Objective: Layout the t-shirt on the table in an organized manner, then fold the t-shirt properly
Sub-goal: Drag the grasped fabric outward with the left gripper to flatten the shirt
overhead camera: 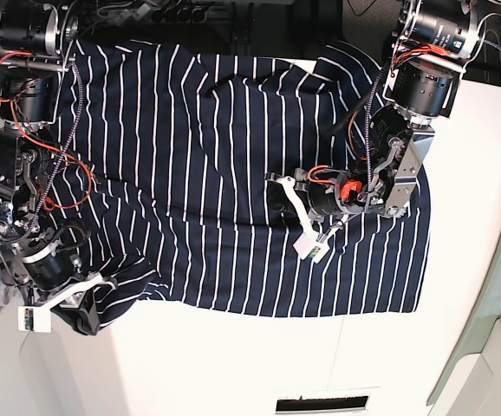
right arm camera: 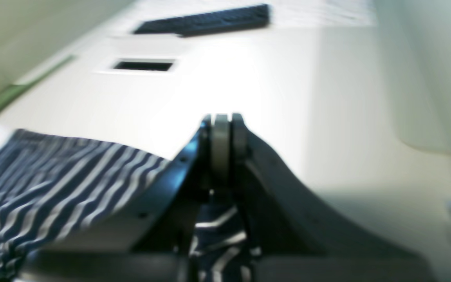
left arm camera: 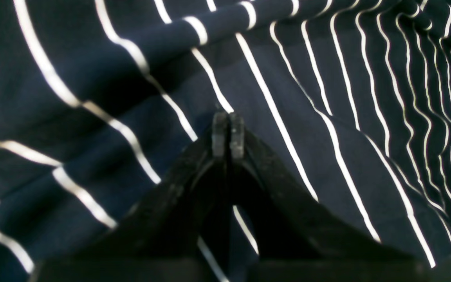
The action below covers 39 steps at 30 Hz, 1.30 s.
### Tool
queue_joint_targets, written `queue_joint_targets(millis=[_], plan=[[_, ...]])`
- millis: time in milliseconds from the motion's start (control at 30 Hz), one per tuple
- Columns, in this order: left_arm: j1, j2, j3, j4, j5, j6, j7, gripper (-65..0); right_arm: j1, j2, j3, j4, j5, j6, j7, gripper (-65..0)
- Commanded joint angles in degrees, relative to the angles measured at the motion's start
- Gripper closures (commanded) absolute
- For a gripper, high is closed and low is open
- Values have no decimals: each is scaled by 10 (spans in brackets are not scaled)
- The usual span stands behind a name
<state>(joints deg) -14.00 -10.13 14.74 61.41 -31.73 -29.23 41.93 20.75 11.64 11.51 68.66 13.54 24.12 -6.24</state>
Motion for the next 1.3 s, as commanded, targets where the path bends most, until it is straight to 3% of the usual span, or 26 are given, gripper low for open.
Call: queue_joint_targets(millis=[0,67,133,167,400,467,567,800,1033,1267], plan=[[-9,0,-1,7,2,-2,2,0,12,6,2,-2,-2,-26,12,-152],[-9,0,-1,7,2,-2,3,0,11,7,2,-21,-5,-90,13,-249],[-9,0,-1,7,2,-2,3,0,11,9,2,-37,-5,-147,13,-279],[-9,0,-1,7,2,-2,3,0,11,9,2,-44,-5,-161,13,-279],[-10,-6,-1,7,2,-1,3,0,-9,9,5,-38,-7,-169,-38,-276],[-14,-15,-1,9,-7,-2,7,0,-25,9,5,-23,-7,-168,-43,-232],[-23,-41,-2,36,-46,-2,18,0,-60,9,5,11,-10,-168,-43,0],[-15,-127,-2,169,-83,3,18,0,-159,41,5,99,-20,-116,-43,0],[35,-207,-3,176,-83,17,23,0,-226,69,5,133,9,-29,-57,0],[121,-243,-3,176,-63,16,-2,0,-252,79,5,81,19,8,-75,0]])
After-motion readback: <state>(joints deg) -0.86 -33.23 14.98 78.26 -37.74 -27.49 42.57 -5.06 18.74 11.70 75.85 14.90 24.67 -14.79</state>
